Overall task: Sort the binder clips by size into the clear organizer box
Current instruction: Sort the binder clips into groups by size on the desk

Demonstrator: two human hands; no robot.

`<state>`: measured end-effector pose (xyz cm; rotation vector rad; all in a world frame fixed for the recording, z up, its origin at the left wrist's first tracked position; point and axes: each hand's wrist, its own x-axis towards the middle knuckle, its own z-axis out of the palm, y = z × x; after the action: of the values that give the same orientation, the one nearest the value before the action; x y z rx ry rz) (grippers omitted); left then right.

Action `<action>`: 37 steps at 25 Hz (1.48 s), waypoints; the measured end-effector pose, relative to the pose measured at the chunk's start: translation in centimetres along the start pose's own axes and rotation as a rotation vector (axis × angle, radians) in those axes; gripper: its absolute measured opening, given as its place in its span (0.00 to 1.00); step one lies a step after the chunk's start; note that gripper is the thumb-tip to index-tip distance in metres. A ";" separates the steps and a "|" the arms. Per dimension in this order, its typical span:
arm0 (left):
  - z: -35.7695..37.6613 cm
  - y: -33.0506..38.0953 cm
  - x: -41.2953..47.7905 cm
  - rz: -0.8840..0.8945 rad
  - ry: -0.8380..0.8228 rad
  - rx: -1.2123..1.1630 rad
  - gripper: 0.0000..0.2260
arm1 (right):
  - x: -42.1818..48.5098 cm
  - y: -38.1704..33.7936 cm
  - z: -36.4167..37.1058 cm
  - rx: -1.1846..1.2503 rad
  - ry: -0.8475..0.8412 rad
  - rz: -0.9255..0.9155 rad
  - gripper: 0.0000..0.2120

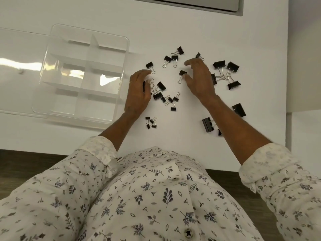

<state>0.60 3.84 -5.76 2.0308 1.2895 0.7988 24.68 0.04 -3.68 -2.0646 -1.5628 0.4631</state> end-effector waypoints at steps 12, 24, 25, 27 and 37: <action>2.2 1.6 7.7 -0.070 -0.202 0.086 0.15 | 1.8 -0.2 0.7 0.147 0.047 0.222 0.11; 3.2 1.6 7.8 0.057 -0.330 0.055 0.21 | 7.0 0.9 1.1 -0.062 -0.116 -0.132 0.26; 3.4 1.6 8.0 0.067 -0.320 0.065 0.20 | 7.5 0.6 1.4 -0.116 -0.154 -0.142 0.25; 3.5 1.5 8.3 0.073 -0.292 0.052 0.20 | 7.6 -0.3 1.9 -0.159 -0.171 -0.145 0.20; 3.4 1.2 9.7 0.077 -0.318 0.130 0.21 | 6.0 2.8 -3.0 -0.215 -0.058 0.036 0.16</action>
<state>7.17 11.79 -5.45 2.2142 1.1122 0.4099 30.19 4.63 -2.67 -2.2611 -1.6750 0.3856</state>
